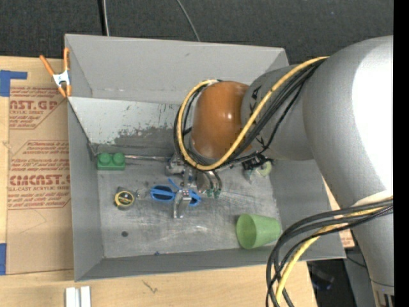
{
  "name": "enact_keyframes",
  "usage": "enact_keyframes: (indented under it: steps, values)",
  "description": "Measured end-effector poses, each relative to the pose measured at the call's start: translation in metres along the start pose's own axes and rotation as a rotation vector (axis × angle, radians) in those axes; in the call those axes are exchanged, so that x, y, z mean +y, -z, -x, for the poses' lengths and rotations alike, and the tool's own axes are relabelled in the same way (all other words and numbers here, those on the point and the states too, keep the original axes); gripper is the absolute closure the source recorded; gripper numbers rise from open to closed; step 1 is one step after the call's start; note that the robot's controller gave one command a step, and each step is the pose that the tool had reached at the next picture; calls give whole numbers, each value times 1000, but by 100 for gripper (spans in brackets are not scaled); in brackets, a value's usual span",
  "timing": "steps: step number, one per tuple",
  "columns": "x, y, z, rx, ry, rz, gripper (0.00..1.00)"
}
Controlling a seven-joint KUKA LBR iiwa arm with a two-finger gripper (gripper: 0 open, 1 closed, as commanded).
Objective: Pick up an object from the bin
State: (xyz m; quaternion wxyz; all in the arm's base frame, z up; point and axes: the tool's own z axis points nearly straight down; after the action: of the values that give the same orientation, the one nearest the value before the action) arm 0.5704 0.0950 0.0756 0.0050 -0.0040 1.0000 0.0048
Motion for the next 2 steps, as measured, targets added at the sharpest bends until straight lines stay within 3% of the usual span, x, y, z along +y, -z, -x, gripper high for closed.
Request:
enact_keyframes:
  steps: [1, 2]
  values:
    - [3, 3, 2, 5, 3, -6, 0]
    - [2, 5, 5, -5, -1, -5, 100]
